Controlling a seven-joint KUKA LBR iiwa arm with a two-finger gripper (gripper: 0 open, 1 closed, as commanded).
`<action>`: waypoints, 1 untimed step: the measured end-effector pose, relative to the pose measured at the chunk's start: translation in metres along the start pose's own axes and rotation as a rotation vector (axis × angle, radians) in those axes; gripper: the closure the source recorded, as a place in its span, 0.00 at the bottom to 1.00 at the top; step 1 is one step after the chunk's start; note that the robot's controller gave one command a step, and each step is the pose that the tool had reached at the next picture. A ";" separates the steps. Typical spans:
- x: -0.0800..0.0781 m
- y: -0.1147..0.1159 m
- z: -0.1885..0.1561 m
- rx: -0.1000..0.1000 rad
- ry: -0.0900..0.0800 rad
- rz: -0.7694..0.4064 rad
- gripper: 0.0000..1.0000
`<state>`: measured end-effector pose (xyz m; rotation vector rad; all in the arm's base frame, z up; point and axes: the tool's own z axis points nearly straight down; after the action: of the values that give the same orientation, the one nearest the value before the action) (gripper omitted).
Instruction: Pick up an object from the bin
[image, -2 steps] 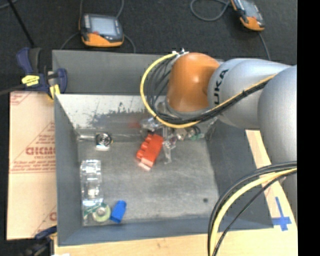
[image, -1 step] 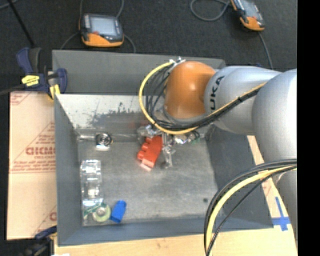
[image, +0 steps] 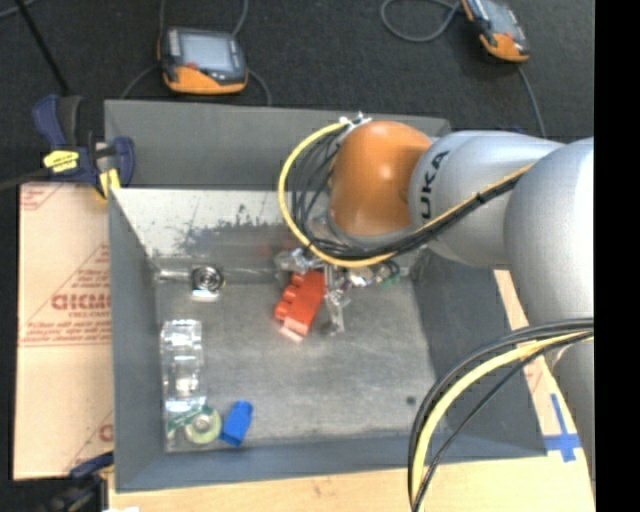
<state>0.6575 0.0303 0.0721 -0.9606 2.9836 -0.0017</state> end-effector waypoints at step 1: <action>0.000 0.000 0.000 -0.001 0.000 0.002 1.00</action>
Offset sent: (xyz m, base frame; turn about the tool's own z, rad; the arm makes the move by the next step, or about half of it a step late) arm 0.0000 0.0000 0.0000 0.0000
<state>0.6574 0.0303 0.0720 -0.9581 2.9846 -0.0007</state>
